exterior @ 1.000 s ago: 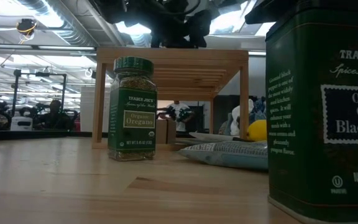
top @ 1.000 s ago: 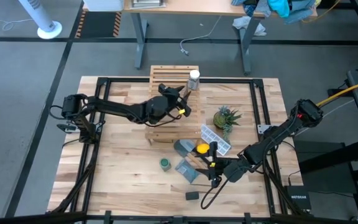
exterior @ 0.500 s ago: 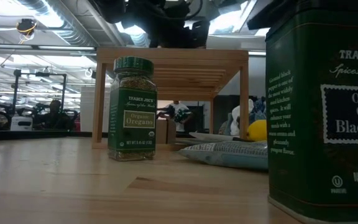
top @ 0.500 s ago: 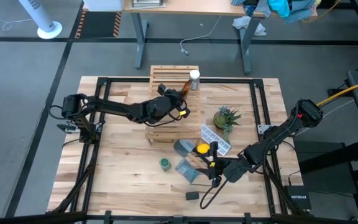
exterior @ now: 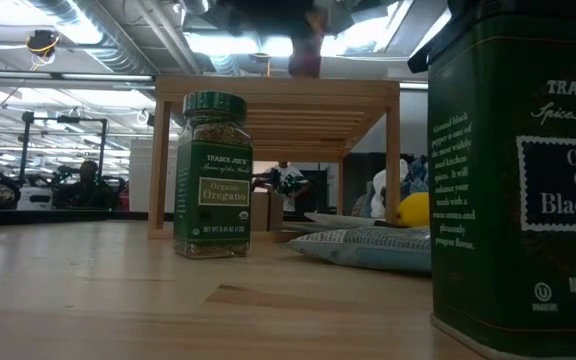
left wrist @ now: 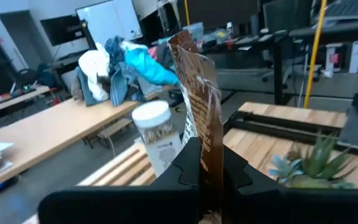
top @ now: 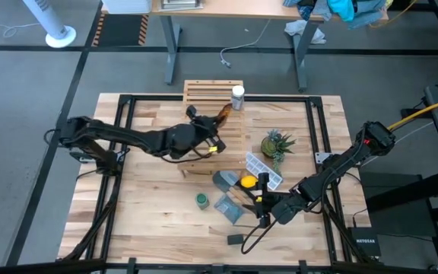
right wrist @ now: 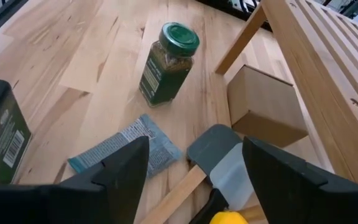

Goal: Shelf spices
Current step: Remove the brown and orange seasoning bag from the shelf

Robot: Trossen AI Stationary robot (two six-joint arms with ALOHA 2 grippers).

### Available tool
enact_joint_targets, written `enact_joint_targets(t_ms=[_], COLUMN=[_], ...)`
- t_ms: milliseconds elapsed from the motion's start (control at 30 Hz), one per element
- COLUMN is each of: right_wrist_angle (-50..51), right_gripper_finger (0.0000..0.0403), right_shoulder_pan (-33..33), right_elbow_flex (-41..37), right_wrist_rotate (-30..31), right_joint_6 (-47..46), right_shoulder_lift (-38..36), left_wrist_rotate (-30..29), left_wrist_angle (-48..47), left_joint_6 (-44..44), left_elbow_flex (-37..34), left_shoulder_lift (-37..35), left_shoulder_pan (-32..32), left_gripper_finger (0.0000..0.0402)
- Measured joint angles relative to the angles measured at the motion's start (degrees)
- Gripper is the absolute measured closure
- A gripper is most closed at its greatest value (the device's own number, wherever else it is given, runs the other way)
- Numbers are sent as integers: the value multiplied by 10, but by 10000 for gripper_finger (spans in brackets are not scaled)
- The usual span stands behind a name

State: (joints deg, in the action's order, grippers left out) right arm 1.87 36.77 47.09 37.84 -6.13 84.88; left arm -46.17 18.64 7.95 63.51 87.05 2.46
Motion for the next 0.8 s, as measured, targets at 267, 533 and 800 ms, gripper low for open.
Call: enact_joint_targets(t_ms=[267, 533, 800], right_wrist_angle=[-4, -5, -16], right_gripper_finger=[139, 139, 139], right_shoulder_pan=[0, 0, 0], right_elbow_flex=[0, 0, 0], right_wrist_rotate=[0, 0, -21], right_joint_6=[-1, -1, -1], right_shoulder_lift=[0, 0, 0], left_wrist_rotate=[-116, -340, -407], left_wrist_angle=[-177, -343, -541], left_joint_6=[-49, -179, -466], left_elbow_flex=[0, 0, -3], left_shoulder_lift=[-103, -139, -131], left_shoulder_pan=[113, 325, 494], left_gripper_finger=[400, 401, 401])
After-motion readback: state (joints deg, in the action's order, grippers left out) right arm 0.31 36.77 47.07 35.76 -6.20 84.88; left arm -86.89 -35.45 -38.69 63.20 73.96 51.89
